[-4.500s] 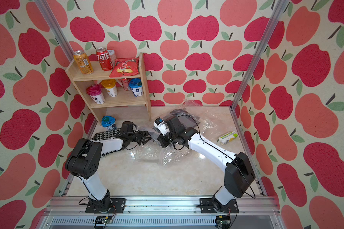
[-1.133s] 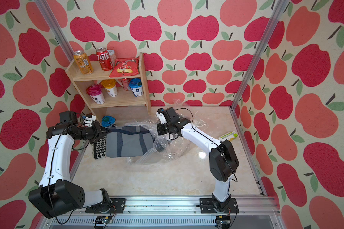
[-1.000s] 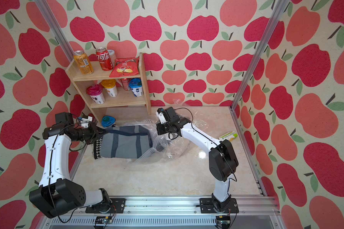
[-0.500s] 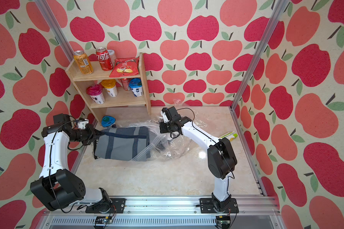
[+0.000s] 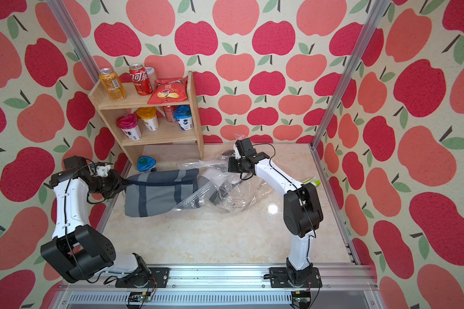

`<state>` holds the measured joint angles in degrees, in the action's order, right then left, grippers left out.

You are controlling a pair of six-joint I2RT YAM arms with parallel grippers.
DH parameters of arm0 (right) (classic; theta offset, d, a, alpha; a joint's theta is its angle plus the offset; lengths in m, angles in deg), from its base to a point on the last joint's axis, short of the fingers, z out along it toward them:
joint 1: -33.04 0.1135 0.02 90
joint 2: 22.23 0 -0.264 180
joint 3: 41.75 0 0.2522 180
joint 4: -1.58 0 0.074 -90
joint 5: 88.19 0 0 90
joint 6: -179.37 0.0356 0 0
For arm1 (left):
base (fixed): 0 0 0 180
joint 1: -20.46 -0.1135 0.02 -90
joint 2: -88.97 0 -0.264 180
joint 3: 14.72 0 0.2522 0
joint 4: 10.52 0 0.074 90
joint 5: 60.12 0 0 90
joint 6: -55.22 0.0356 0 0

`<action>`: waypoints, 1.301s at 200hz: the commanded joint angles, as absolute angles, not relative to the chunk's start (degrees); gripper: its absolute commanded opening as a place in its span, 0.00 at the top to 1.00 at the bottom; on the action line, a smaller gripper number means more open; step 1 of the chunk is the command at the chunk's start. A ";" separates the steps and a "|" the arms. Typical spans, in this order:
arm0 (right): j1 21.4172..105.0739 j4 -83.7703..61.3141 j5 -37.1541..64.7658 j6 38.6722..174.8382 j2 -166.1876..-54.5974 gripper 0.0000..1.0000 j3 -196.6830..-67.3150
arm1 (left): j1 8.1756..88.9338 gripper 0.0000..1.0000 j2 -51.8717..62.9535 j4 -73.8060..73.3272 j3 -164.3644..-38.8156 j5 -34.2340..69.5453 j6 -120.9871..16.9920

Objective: Take the scarf out of the vacuum bag
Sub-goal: Place the scarf in the vacuum bag.

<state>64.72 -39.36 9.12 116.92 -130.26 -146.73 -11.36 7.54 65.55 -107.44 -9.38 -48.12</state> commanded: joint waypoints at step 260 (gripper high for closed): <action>63.74 -41.46 7.25 113.99 -123.49 1.00 -142.74 | -15.96 1.00 -3.39 50.09 -108.70 9.79 -47.91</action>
